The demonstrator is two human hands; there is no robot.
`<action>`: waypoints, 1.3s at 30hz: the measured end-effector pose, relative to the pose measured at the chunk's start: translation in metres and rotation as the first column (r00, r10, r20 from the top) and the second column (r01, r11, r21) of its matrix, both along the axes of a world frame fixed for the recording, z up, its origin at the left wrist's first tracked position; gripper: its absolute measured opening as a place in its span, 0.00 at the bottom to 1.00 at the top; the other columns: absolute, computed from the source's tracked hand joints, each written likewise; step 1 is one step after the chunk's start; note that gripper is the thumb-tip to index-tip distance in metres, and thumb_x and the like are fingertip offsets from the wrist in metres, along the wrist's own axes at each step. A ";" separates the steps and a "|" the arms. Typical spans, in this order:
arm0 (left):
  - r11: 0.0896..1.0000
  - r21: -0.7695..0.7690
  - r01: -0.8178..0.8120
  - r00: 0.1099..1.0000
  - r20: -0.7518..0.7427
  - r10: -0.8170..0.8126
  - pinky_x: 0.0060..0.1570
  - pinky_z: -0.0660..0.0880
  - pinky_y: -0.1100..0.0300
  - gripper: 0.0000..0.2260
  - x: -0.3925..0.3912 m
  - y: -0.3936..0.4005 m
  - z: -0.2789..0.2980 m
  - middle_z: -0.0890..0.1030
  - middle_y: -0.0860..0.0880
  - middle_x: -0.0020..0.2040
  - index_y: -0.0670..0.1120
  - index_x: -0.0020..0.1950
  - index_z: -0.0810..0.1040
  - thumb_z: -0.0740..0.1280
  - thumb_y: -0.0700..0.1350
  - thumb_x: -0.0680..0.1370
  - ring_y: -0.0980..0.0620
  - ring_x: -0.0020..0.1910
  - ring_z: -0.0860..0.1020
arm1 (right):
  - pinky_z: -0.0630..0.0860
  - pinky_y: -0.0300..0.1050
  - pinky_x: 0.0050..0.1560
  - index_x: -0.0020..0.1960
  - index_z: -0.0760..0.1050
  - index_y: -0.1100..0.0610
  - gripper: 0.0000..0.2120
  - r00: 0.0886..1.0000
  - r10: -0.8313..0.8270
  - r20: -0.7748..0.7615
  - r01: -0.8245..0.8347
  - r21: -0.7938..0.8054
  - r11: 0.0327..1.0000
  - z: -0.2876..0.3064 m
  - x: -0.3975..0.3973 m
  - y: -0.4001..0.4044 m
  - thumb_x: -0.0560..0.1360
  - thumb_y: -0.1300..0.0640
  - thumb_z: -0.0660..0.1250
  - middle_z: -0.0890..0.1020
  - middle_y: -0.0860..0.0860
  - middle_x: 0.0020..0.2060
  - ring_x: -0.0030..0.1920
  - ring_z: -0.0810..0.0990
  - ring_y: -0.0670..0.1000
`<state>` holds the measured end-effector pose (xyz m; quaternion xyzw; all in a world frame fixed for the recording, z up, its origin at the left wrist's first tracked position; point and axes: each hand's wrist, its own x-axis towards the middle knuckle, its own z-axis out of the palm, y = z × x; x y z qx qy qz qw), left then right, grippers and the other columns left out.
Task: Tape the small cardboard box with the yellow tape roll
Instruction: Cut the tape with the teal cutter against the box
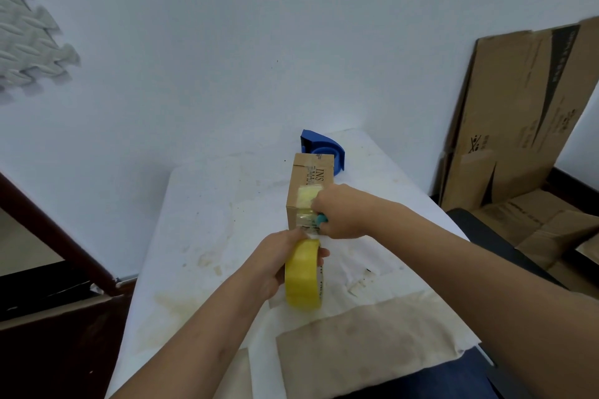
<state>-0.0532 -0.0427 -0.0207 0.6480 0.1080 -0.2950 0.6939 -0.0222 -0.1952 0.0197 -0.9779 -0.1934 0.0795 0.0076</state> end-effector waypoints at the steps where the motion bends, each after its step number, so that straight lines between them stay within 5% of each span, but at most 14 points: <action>1: 1.000 -0.005 -0.001 1.000 -0.004 0.001 0.47 0.80 0.52 0.14 0.000 0.000 0.000 0.86 0.38 0.48 0.39 0.63 0.76 0.64 0.43 0.78 0.47 0.37 0.83 | 0.66 0.39 0.30 0.49 0.77 0.59 0.07 1.000 0.000 -0.003 0.000 -0.004 1.000 -0.001 0.000 0.000 0.75 0.57 0.63 0.75 0.53 0.39 0.36 0.72 0.50; 6: 1.000 -0.006 0.018 1.000 -0.011 -0.018 0.45 0.81 0.54 0.14 0.001 0.002 0.001 0.86 0.38 0.48 0.40 0.62 0.77 0.64 0.43 0.78 0.47 0.37 0.83 | 0.73 0.44 0.38 0.48 0.77 0.59 0.08 1.000 -0.001 0.012 0.001 0.007 1.000 -0.004 -0.001 -0.001 0.75 0.57 0.63 0.77 0.56 0.45 0.40 0.74 0.53; 11: 0.996 0.033 0.085 0.996 -0.028 -0.084 0.44 0.81 0.56 0.14 0.002 0.007 0.008 0.87 0.39 0.48 0.40 0.62 0.78 0.64 0.43 0.78 0.49 0.35 0.84 | 0.72 0.45 0.39 0.43 0.72 0.56 0.03 1.000 -0.002 0.011 0.002 0.022 1.000 -0.008 0.000 -0.001 0.74 0.57 0.63 0.76 0.55 0.45 0.41 0.74 0.53; 17: 0.980 0.067 0.187 0.981 -0.074 -0.182 0.33 0.82 0.59 0.12 -0.003 0.020 0.021 0.87 0.39 0.42 0.38 0.59 0.77 0.67 0.41 0.78 0.49 0.32 0.84 | 0.69 0.44 0.39 0.49 0.74 0.58 0.07 1.000 -0.020 0.005 0.020 0.071 0.997 -0.008 -0.004 -0.002 0.76 0.55 0.61 0.77 0.56 0.48 0.42 0.73 0.53; 22: 0.980 0.117 0.162 0.984 0.056 -0.169 0.37 0.80 0.61 0.06 -0.001 0.036 0.019 0.83 0.44 0.47 0.46 0.51 0.81 0.71 0.45 0.76 0.51 0.39 0.81 | 0.67 0.42 0.34 0.50 0.74 0.60 0.12 0.993 -0.116 0.017 0.104 0.339 0.935 -0.001 -0.012 -0.006 0.79 0.51 0.60 0.76 0.53 0.42 0.38 0.73 0.51; 25: 0.983 0.114 0.145 0.980 0.119 -0.158 0.36 0.80 0.63 0.04 -0.004 0.040 0.021 0.83 0.49 0.41 0.46 0.49 0.81 0.70 0.45 0.77 0.54 0.35 0.80 | 0.73 0.36 0.35 0.48 0.74 0.55 0.10 0.965 -0.261 -0.035 0.209 0.704 0.678 -0.001 -0.018 -0.009 0.80 0.49 0.60 0.80 0.49 0.40 0.40 0.79 0.48; 28: 0.985 0.128 0.120 0.974 0.179 -0.141 0.47 0.80 0.55 0.08 -0.006 0.044 0.021 0.84 0.47 0.44 0.43 0.54 0.81 0.70 0.45 0.77 0.51 0.40 0.80 | 0.79 0.46 0.56 0.55 0.75 0.58 0.11 0.905 -0.225 -0.361 0.400 0.903 0.158 -0.009 -0.024 -0.010 0.80 0.53 0.60 0.86 0.52 0.43 0.49 0.85 0.53; 31: 0.991 0.097 0.089 0.972 0.207 -0.108 0.56 0.78 0.49 0.11 -0.010 0.042 0.024 0.84 0.43 0.50 0.42 0.56 0.80 0.71 0.45 0.76 0.48 0.44 0.80 | 0.80 0.48 0.55 0.63 0.73 0.60 0.13 0.856 -0.046 -0.514 0.493 0.841 -0.223 -0.015 -0.035 -0.011 0.81 0.58 0.59 0.84 0.58 0.42 0.49 0.85 0.56; 37: 0.999 -0.018 0.051 0.971 0.234 -0.046 0.50 0.82 0.54 0.12 -0.015 0.028 0.024 0.85 0.42 0.52 0.43 0.59 0.80 0.69 0.44 0.77 0.48 0.45 0.83 | 0.82 0.43 0.45 0.57 0.73 0.63 0.09 0.759 0.192 -0.622 0.571 0.495 -0.655 -0.020 -0.056 -0.021 0.78 0.64 0.61 0.79 0.61 0.53 0.46 0.83 0.56; 39: 0.997 -0.070 0.014 0.976 0.216 0.001 0.43 0.83 0.57 0.11 -0.018 0.018 0.022 0.86 0.43 0.51 0.42 0.60 0.80 0.68 0.42 0.78 0.49 0.43 0.84 | 0.80 0.41 0.39 0.50 0.74 0.62 0.07 0.726 0.205 -0.657 0.591 0.443 -0.674 -0.020 -0.063 -0.022 0.78 0.57 0.64 0.79 0.57 0.42 0.39 0.79 0.51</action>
